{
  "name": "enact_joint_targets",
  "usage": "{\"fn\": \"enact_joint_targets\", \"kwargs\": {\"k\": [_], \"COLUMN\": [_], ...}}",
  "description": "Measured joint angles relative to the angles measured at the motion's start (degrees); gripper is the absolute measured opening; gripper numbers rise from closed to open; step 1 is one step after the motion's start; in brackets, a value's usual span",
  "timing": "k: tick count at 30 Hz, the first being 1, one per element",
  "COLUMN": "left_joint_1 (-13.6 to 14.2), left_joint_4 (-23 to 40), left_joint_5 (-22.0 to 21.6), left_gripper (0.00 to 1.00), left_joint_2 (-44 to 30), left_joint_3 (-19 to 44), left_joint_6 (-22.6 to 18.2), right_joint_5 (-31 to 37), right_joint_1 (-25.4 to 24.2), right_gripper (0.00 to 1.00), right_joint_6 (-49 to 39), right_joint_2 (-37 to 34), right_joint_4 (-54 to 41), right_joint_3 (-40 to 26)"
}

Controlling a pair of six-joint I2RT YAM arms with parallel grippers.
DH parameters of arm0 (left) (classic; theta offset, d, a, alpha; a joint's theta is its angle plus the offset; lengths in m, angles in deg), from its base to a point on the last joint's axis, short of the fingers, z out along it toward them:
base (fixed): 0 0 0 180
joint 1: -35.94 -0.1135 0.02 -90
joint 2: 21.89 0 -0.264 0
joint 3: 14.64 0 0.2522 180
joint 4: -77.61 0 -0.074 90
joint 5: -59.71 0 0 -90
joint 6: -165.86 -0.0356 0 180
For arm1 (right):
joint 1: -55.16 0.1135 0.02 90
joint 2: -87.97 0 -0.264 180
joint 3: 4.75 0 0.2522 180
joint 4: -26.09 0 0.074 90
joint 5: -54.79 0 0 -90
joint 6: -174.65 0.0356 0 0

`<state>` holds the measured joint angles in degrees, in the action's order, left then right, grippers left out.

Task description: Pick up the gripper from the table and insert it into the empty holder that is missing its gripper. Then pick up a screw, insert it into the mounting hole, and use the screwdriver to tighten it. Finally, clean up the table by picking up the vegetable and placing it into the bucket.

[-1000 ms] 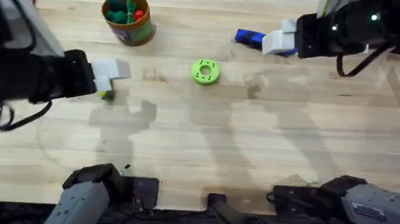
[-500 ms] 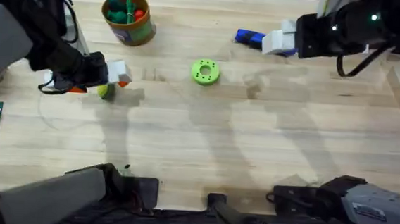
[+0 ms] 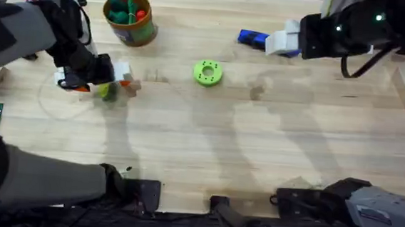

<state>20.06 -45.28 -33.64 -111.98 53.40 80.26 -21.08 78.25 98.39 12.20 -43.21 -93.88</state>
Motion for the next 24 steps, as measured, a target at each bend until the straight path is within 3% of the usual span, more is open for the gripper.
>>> {"fn": "enact_joint_targets", "kwargs": {"k": [18,24], "left_joint_1": [0.1,0.2], "left_joint_4": [-2.2,-0.9], "left_joint_5": [0.5,0.6], "left_gripper": [0.996,0.885], "left_joint_2": [-2.6,-2.6], "left_joint_3": [0.5,0.7], "left_joint_6": [0.6,1.0], "right_joint_5": [0.0,0.0], "right_joint_1": [0.0,0.0], "right_gripper": [0.993,0.994], "right_joint_6": [0.0,0.0], "right_joint_2": [0.0,0.0], "right_joint_4": [0.0,0.0], "right_joint_3": [0.0,0.0]}}
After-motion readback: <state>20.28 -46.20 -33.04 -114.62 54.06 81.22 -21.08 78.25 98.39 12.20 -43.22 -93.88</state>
